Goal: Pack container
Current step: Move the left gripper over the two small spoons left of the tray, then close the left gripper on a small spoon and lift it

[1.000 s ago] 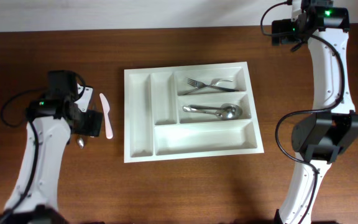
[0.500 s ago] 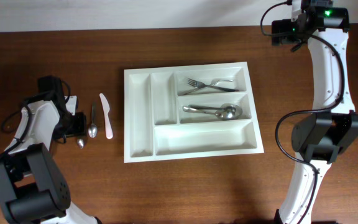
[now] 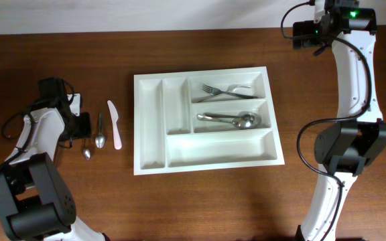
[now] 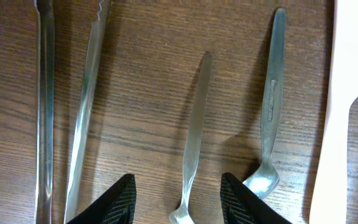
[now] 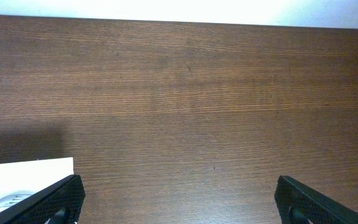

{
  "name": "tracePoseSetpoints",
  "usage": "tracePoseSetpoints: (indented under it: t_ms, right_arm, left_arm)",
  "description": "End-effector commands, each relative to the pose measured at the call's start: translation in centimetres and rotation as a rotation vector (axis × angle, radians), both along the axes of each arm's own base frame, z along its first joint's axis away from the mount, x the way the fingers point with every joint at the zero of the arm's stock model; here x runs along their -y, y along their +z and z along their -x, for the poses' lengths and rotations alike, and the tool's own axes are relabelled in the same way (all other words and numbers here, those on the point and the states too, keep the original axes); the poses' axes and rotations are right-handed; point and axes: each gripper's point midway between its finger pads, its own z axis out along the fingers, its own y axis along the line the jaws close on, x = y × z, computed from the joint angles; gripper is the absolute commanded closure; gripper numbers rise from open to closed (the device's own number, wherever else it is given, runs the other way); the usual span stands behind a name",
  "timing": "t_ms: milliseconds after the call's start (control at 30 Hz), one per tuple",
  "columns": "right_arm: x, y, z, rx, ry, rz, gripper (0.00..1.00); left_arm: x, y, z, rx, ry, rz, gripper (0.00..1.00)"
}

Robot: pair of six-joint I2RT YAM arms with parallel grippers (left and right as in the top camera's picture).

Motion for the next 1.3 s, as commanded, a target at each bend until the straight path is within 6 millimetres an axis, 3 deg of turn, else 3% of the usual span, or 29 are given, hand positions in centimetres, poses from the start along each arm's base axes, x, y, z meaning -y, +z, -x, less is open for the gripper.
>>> tracePoseSetpoints:
  t_ms: [0, 100, 367, 500, 700, 800, 900, 1067, 1267]
  right_arm:
    - [0.5, 1.0, 0.0, 0.023, -0.022, 0.006, 0.01]
    - [0.5, 1.0, 0.0, 0.023, -0.022, 0.006, 0.01]
    - [0.5, 1.0, 0.0, 0.023, -0.022, 0.006, 0.01]
    - [0.5, 1.0, 0.0, 0.023, -0.022, 0.006, 0.01]
    - [0.5, 1.0, 0.0, 0.023, -0.022, 0.006, 0.01]
    - [0.5, 1.0, 0.0, 0.023, -0.022, 0.006, 0.01]
    - [0.5, 1.0, 0.0, 0.023, -0.022, 0.006, 0.01]
    - [0.5, 1.0, 0.0, 0.023, -0.022, 0.006, 0.01]
    - [0.5, 1.0, 0.0, 0.023, -0.022, 0.006, 0.01]
  left_arm:
    - [0.0, -0.9, -0.3, -0.012, 0.013, 0.021, 0.54]
    - [0.2, -2.6, 0.1, -0.057, 0.014, 0.034, 0.54]
    - [0.3, -4.5, 0.6, -0.109, 0.014, 0.049, 0.56]
    - [0.6, -5.3, 0.8, -0.129, 0.010, 0.064, 0.76]
    - [0.6, -5.3, 0.8, -0.128, 0.009, 0.065, 0.86]
    - [0.6, -5.3, 0.8, -0.128, 0.009, 0.064, 0.98]
    - [0.6, -5.1, 0.6, -0.123, 0.009, 0.063, 0.98]
    - [0.1, -2.8, -0.8, -0.100, 0.010, 0.056, 0.98]
    - [0.0, 4.6, -4.7, -0.012, -0.010, 0.034, 0.98]
